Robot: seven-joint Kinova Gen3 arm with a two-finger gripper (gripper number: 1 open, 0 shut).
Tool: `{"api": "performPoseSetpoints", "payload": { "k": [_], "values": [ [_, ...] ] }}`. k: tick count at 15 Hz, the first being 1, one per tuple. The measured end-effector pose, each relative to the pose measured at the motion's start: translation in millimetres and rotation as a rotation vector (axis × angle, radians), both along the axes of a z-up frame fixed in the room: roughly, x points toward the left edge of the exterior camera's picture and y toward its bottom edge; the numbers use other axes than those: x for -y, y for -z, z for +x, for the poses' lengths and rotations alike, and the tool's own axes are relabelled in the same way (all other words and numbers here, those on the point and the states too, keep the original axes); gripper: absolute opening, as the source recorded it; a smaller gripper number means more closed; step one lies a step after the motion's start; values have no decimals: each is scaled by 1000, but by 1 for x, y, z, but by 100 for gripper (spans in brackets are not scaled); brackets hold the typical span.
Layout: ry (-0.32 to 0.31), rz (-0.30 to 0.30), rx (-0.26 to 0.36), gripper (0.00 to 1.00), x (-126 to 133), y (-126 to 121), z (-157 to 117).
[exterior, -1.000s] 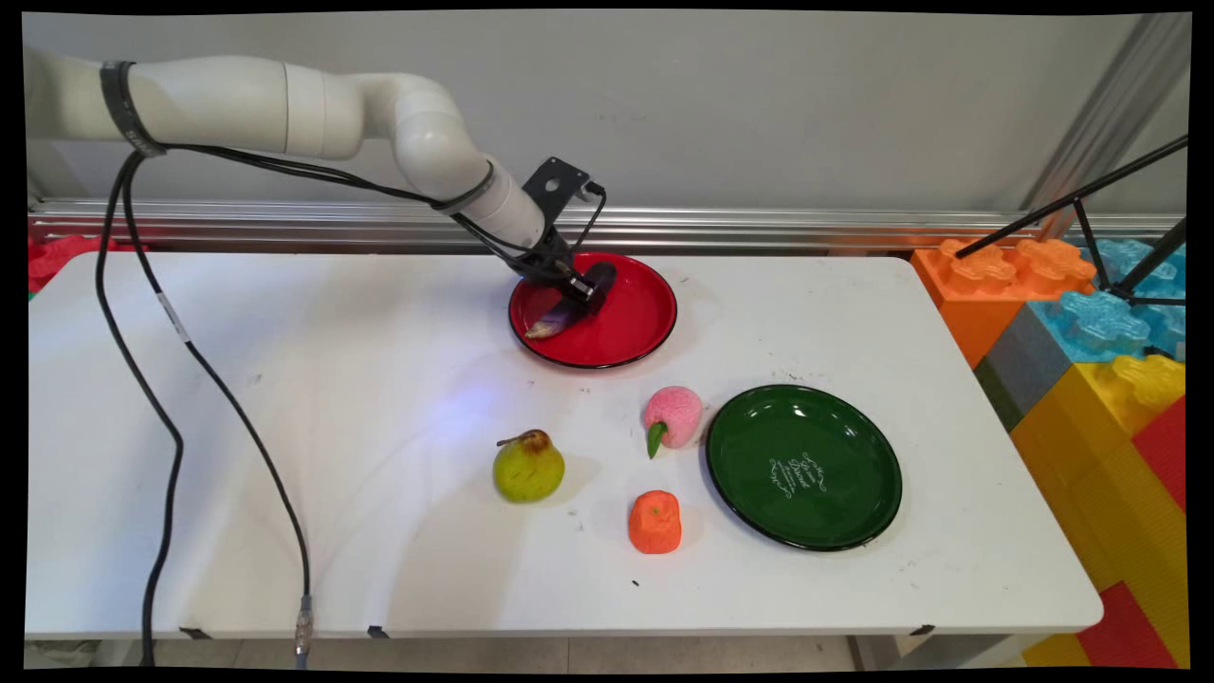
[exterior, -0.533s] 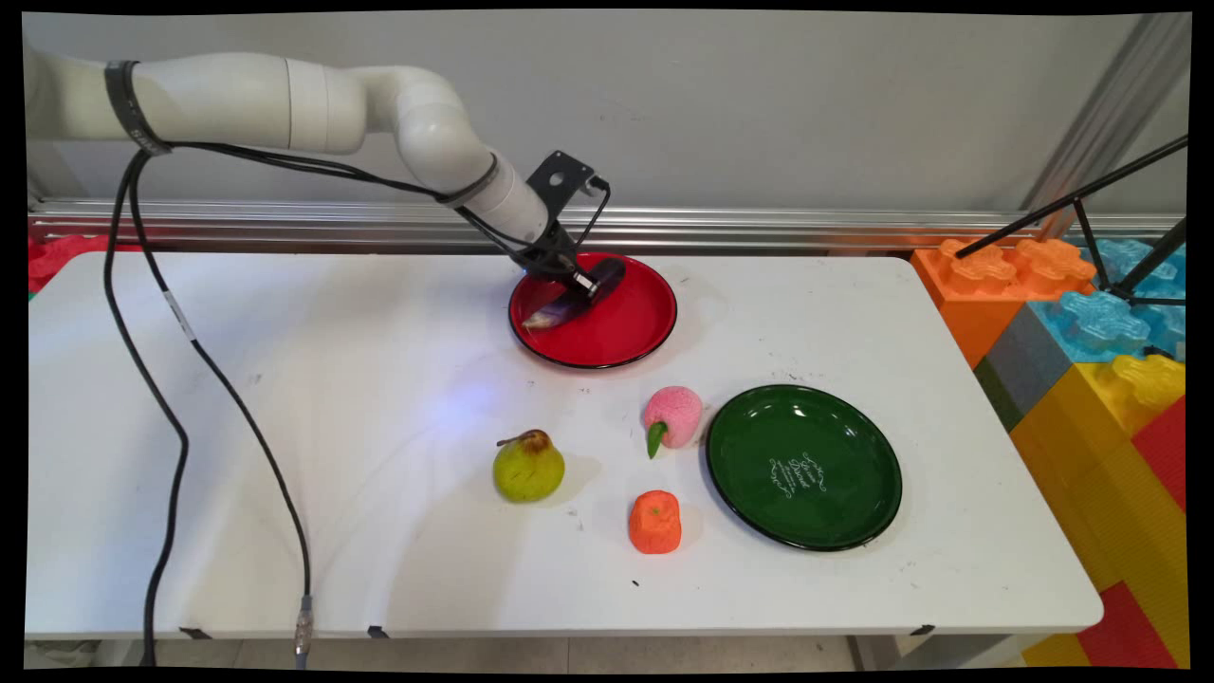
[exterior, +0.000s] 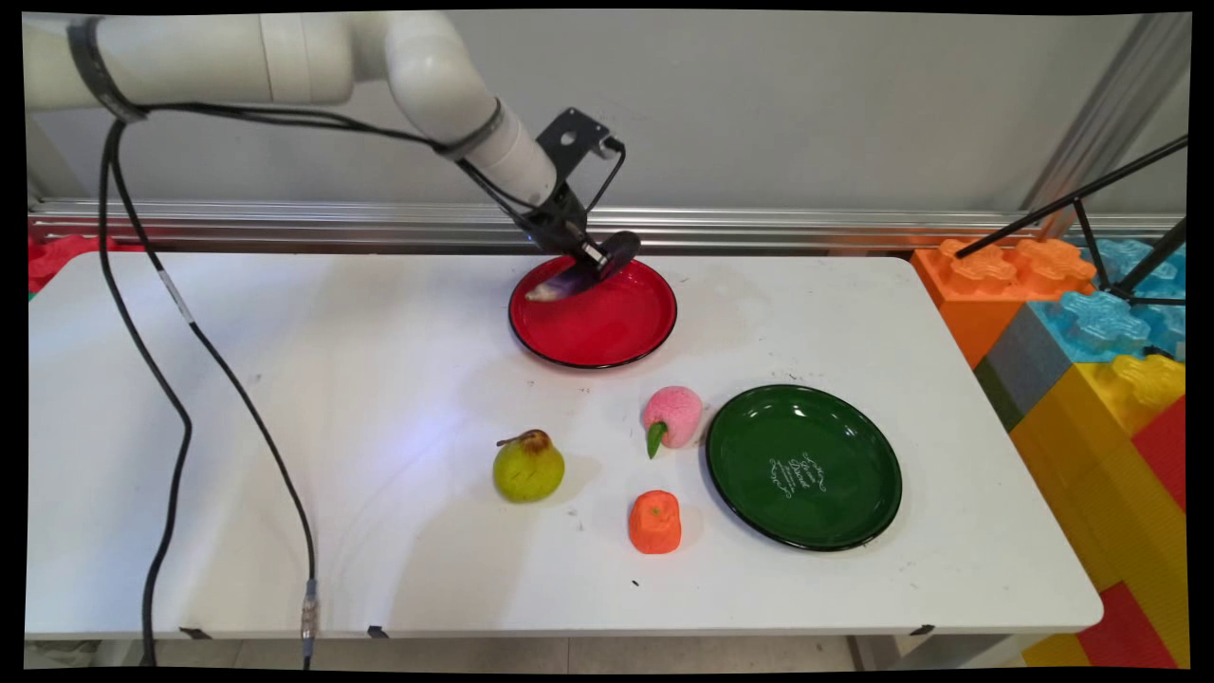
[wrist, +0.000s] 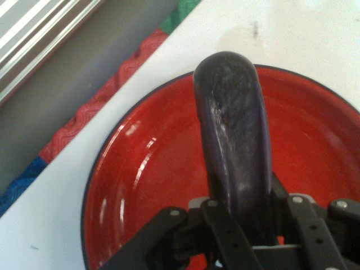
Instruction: Place the picked object on the table
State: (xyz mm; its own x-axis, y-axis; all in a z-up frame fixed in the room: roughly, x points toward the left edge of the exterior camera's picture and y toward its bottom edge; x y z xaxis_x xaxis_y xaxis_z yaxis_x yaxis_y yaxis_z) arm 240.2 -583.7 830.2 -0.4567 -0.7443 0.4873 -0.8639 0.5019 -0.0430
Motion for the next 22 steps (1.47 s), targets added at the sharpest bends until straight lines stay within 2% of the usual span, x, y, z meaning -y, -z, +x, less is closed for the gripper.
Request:
{"api": "performPoseSetpoints", "payload": {
  "k": [4,6,11,16,22],
  "values": [
    [103,20,49,0,-19,-34,-8],
    [155,35,72,0,-28,-43,-10],
    [358,106,154,0,-63,-60,-15],
    [481,196,198,0,-96,-60,-14],
    [615,262,232,0,-119,-41,-16]
  ]
}}
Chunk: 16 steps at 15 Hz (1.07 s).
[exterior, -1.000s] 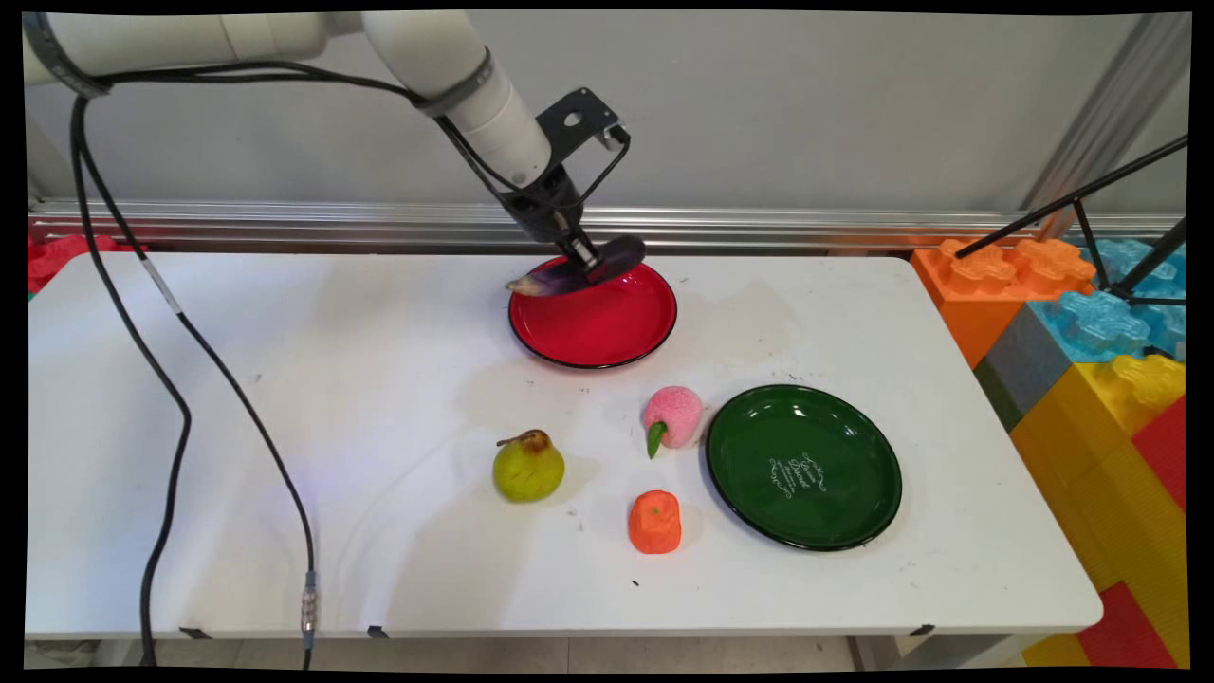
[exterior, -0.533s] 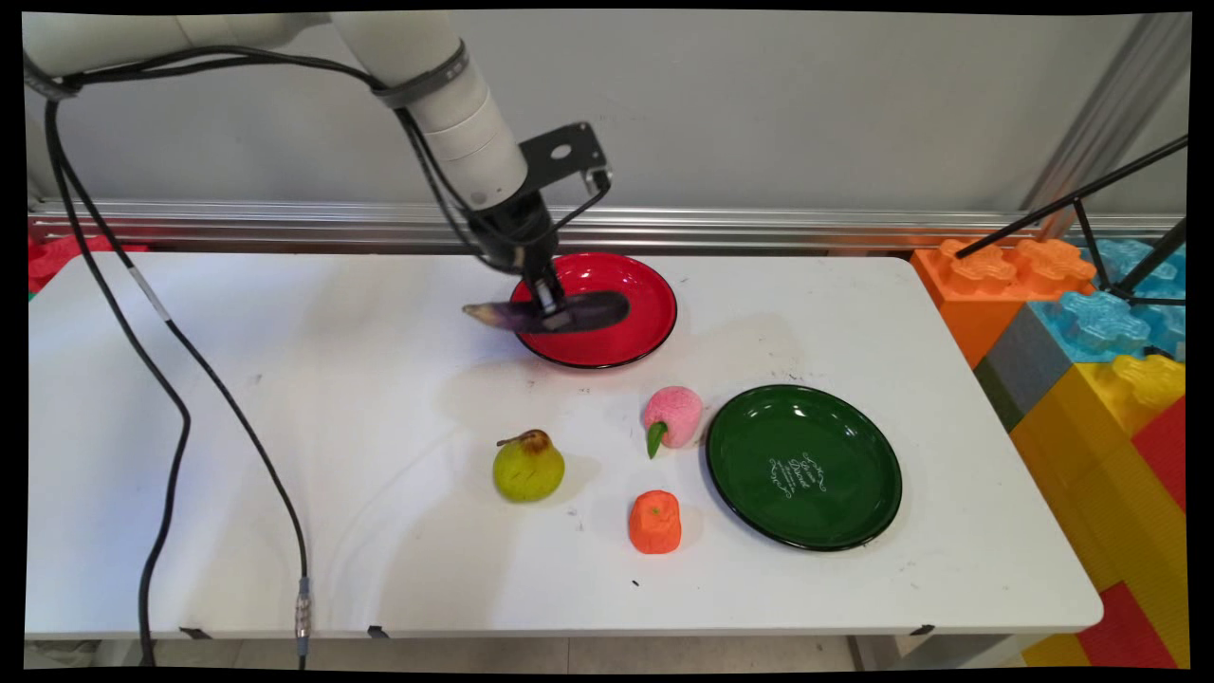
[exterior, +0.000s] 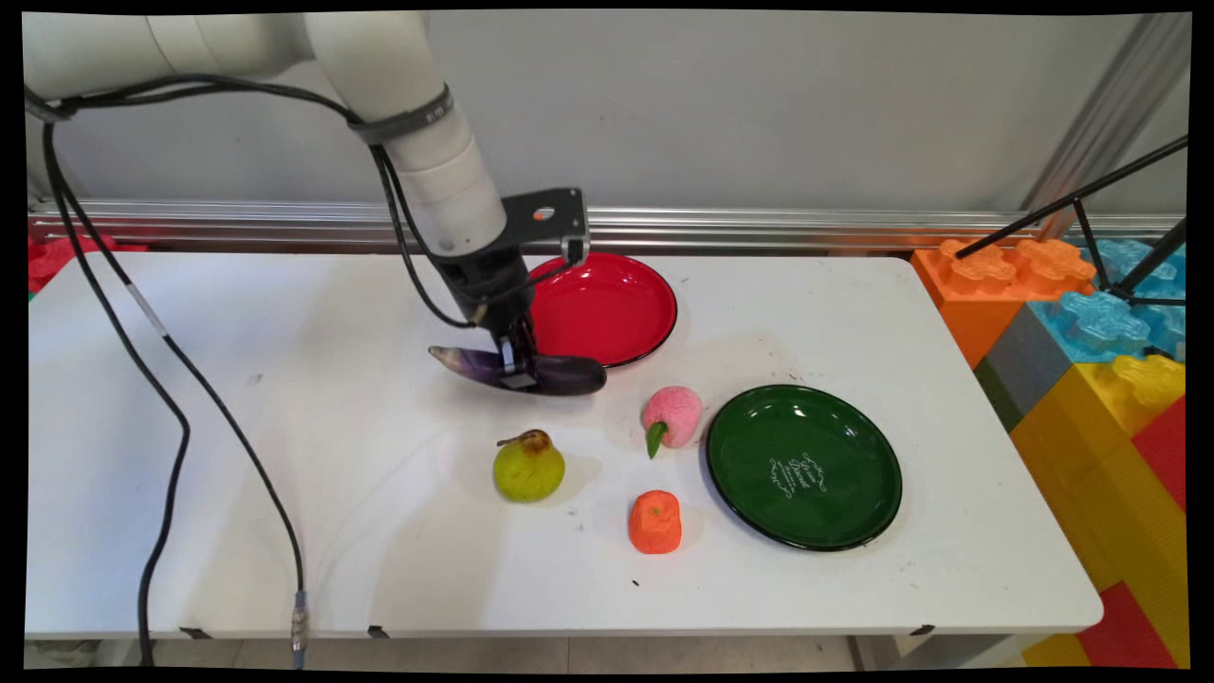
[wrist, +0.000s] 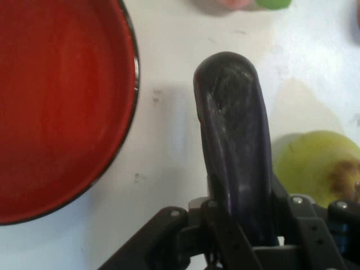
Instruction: Place the picked object on the table
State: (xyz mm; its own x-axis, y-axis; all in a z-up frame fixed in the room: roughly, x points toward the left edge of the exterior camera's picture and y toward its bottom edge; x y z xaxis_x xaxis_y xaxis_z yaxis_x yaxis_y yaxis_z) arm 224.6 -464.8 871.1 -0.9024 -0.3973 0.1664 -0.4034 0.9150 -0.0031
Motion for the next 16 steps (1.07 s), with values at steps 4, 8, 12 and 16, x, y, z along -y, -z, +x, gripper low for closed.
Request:
{"api": "performPoseSetpoints", "payload": {
  "k": [4,8,12,16],
  "values": [
    [48,9,8,0,-3,22,-3],
    [61,4,-2,0,-1,44,-5],
    [69,-1,-20,0,3,59,-8],
    [86,-11,-29,0,7,69,-10]
  ]
}}
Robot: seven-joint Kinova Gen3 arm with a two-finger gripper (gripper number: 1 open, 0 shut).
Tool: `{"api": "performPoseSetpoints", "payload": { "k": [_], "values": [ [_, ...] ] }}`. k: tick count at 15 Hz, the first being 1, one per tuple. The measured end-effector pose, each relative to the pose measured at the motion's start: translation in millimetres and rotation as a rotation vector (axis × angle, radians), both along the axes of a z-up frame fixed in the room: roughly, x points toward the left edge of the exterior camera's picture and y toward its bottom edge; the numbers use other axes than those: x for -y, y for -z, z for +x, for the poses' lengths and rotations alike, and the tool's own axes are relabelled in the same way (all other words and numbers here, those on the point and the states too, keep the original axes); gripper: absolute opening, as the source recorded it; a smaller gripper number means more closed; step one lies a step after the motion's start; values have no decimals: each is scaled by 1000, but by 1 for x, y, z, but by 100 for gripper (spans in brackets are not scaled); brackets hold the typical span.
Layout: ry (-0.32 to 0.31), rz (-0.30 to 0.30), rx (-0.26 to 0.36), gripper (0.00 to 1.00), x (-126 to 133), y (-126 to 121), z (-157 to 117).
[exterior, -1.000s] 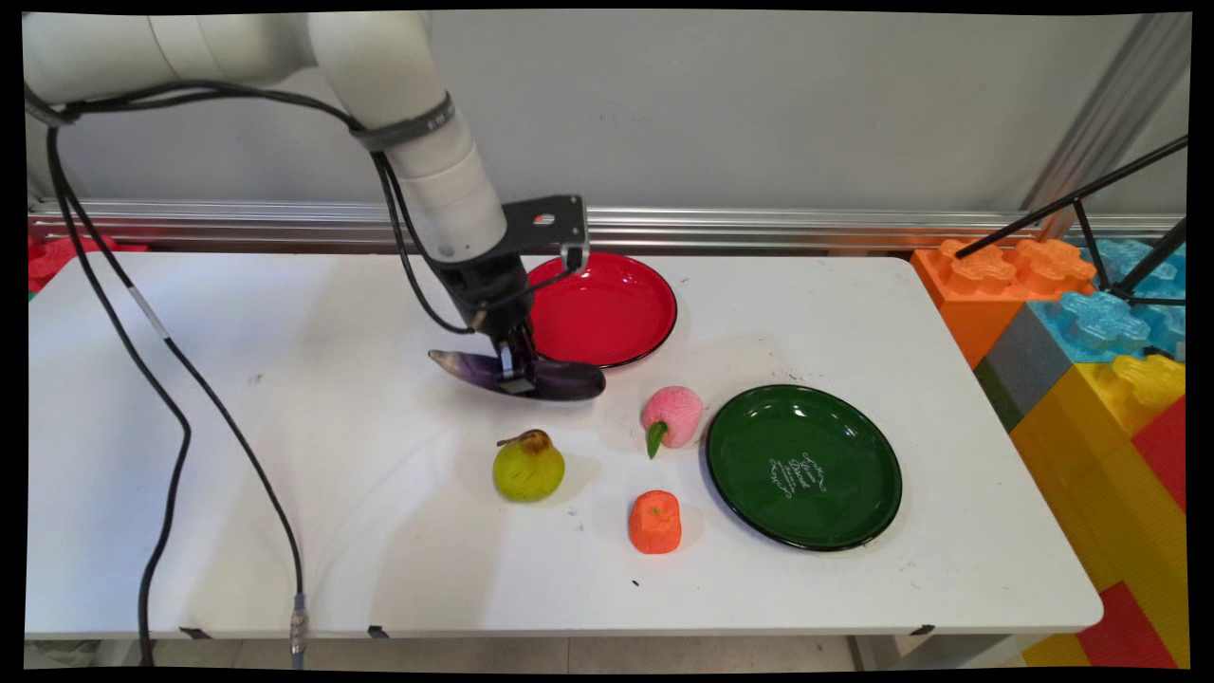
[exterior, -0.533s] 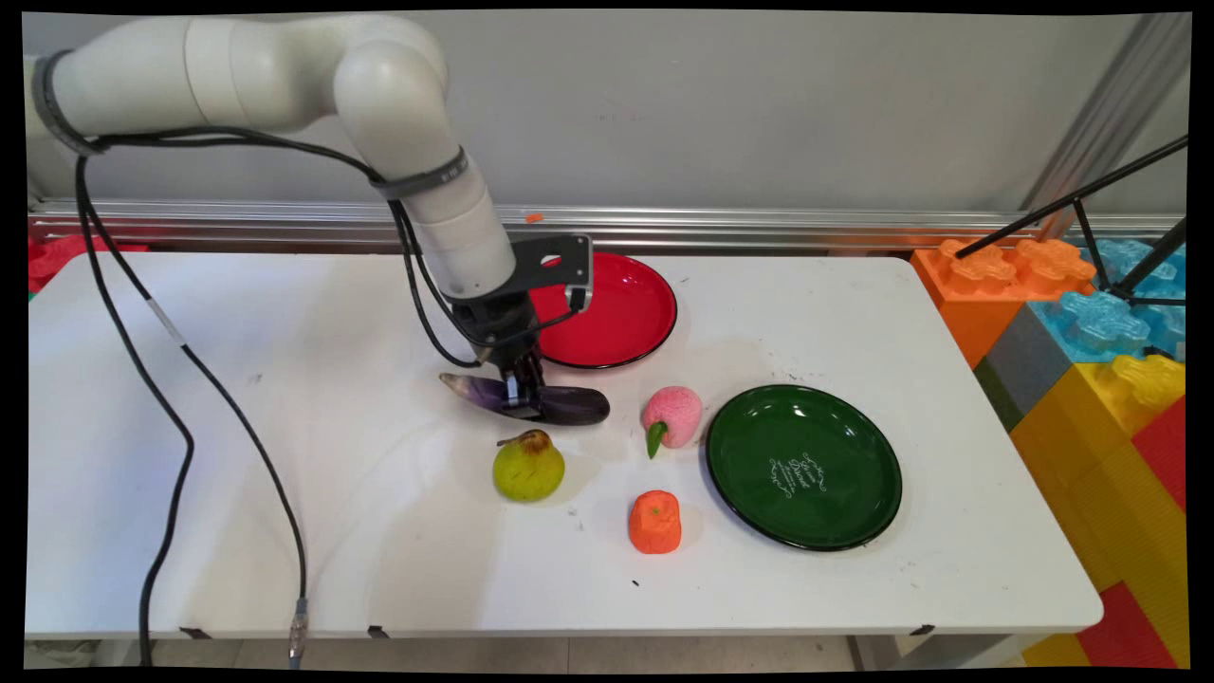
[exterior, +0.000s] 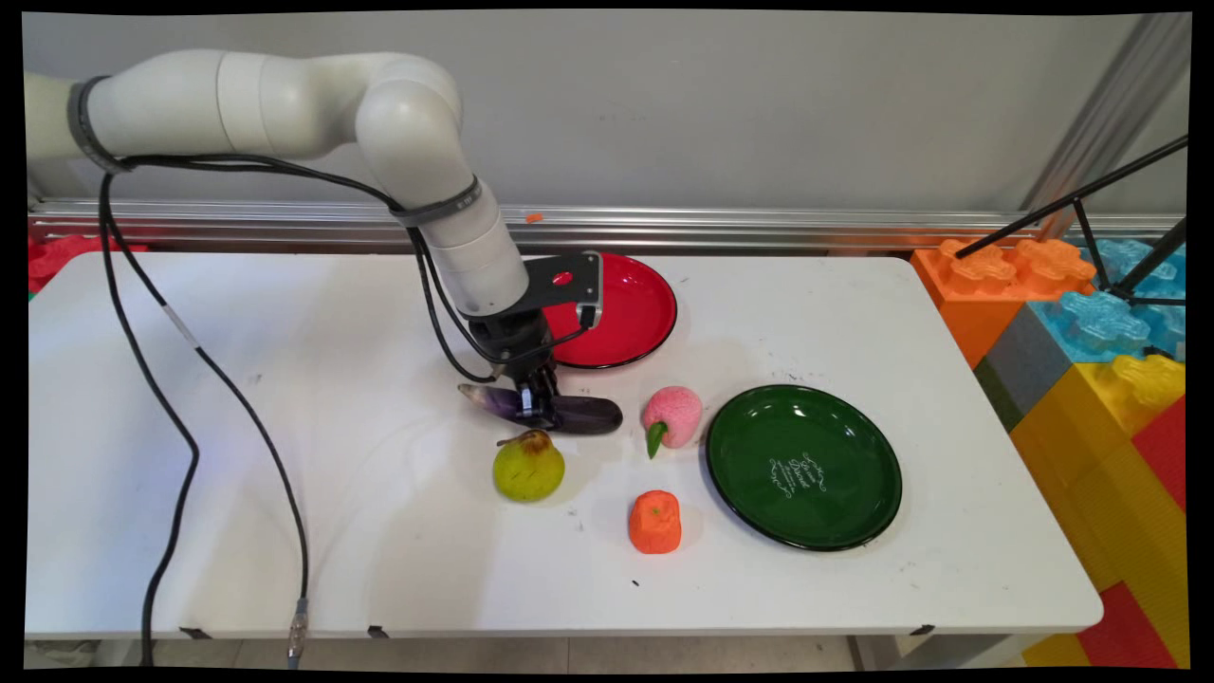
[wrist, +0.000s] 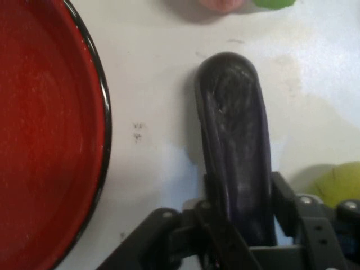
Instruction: Place the picked object on the table
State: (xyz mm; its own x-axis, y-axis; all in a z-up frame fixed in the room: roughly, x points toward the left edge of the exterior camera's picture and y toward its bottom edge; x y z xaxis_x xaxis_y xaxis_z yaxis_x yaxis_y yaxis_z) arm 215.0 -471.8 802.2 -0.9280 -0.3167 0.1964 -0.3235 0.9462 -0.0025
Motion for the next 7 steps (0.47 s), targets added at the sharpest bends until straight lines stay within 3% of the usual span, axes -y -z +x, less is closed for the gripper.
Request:
{"api": "performPoseSetpoints", "payload": {
  "k": [1,7],
  "values": [
    [5,-3,-3,100,1,1,-1],
    [32,-20,-15,100,7,1,-3]
  ]
}}
